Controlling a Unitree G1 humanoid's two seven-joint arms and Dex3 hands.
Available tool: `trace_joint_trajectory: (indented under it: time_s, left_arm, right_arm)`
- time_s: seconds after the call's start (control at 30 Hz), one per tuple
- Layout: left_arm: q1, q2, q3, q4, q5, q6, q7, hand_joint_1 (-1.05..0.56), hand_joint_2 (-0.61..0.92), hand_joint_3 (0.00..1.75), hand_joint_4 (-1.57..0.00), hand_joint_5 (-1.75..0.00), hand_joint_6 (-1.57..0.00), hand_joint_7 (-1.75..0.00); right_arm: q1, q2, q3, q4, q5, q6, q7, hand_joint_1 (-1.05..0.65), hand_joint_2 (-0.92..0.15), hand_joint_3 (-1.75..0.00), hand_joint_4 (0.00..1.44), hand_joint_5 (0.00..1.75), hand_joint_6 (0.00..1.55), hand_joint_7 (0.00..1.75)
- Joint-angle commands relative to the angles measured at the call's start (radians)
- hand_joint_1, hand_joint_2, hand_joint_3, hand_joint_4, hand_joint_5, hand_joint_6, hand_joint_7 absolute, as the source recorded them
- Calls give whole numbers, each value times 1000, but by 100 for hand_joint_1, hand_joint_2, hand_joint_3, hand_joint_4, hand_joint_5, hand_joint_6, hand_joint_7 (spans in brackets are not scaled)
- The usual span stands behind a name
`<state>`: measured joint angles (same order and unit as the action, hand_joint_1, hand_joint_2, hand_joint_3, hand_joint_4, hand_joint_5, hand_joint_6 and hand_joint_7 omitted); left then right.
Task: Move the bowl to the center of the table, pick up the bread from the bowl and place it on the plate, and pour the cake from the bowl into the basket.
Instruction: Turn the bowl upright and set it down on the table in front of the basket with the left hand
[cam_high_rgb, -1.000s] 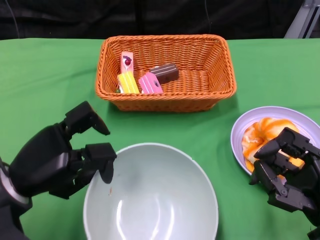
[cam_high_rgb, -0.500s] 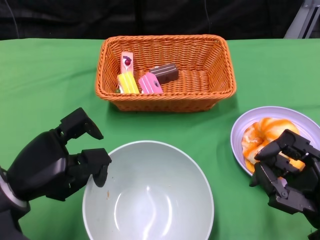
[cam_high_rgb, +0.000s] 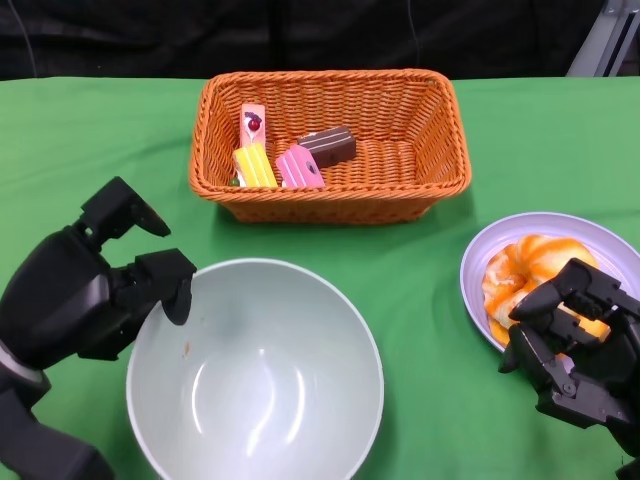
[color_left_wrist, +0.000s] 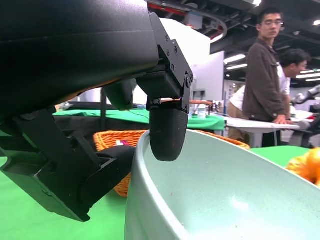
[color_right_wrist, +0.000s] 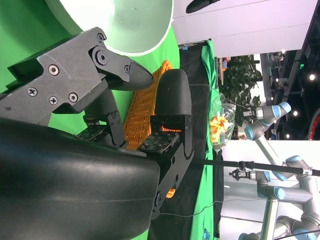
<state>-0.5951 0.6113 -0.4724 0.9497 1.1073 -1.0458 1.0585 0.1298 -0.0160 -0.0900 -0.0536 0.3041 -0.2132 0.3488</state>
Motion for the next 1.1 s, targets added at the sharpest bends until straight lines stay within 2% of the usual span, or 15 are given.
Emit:
trace_joint_trajectory:
  time_s: [0.03, 0.17, 0.37, 0.4, 0.5, 0.77, 0.87, 0.97, 1.07, 1.1]
  left_arm:
    - [-33, -6, -2, 25, -41, 25, 16, -8, 40, 123, -92, -175, -71, -160]
    - [-50, -22, 0, 50, -70, 45, 4, -9, 42, 120, -91, -175, -74, -152]
    - [-65, -42, -4, 87, -103, 71, -8, -10, 46, 118, -91, -175, -74, -154]
    - [-66, -46, -5, 91, -106, 74, -8, -10, 45, 119, -91, -175, -77, -148]
    - [-68, -53, -9, 101, -115, 84, -8, -11, 44, 120, -92, -175, -80, -144]
    - [-62, -62, -28, 105, -125, 120, -26, -9, 41, 119, -92, -175, -79, -143]
    - [-56, -62, -45, 97, -121, 128, -41, -9, 42, 117, -90, -175, -78, -148]
    - [-51, -59, -64, 89, -117, 126, -48, -4, 39, 109, -90, -175, -77, -151]
    - [-43, -56, -71, 76, -125, 138, -53, -4, 40, 104, -90, -175, -79, -147]
    - [-38, -55, -70, 69, -131, 142, -60, -4, 41, 102, -89, -175, -86, -127]
  right_arm:
    - [5, -7, -2, -9, 1, -7, -4, -11, -59, -91, 74, 160, 64, 125]
    - [3, -5, 0, -10, 2, -3, -7, -11, -58, -91, 74, 161, 64, 125]
    - [3, -5, 0, -6, 0, -12, -8, -11, -58, -93, 74, 160, 63, 126]
    - [3, -3, 0, -8, 3, -5, -11, -11, -58, -92, 74, 160, 64, 126]
    - [2, -4, 0, -4, -4, -14, -12, -12, -58, -91, 75, 158, 65, 123]
    - [-3, -3, 1, 5, 0, -23, -7, -12, -58, -90, 74, 159, 64, 124]
    - [-3, -1, 2, 4, 3, -20, -7, -11, -58, -90, 74, 160, 64, 123]
    - [-3, -1, 3, 3, 1, -19, -8, -11, -58, -89, 74, 160, 64, 123]
    - [-5, -3, 2, 8, 1, -24, -4, -12, -59, -88, 73, 160, 65, 122]
    - [-6, -3, 3, 11, 0, -27, -3, -12, -59, -88, 74, 160, 65, 122]
